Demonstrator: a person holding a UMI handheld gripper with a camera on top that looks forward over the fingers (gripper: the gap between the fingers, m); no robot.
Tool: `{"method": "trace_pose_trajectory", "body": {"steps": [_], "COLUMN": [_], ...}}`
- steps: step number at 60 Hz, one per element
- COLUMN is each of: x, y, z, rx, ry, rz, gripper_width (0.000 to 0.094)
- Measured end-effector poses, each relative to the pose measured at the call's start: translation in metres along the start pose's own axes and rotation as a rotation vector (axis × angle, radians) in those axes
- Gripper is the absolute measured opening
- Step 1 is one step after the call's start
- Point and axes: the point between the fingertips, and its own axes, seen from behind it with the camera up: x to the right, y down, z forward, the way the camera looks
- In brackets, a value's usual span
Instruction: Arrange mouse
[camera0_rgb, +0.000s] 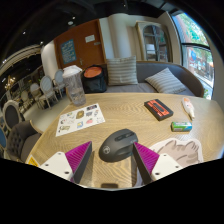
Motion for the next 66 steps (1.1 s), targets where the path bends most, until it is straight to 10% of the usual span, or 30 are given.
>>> {"method": "trace_pose_trajectory", "body": {"steps": [14,40,66], "x": [-0.009,-0.006,0.063], "y": [-0.008,-0.027,-0.079], "z": [0.046,0.051,-0.132], "rx": [-0.067,0.033,0.273], "ry": [0.035,0.096,0.121], "rz": [0.004,-0.120,-0.181], "gripper_width": [0.0827,0.0359,0.0348]}}
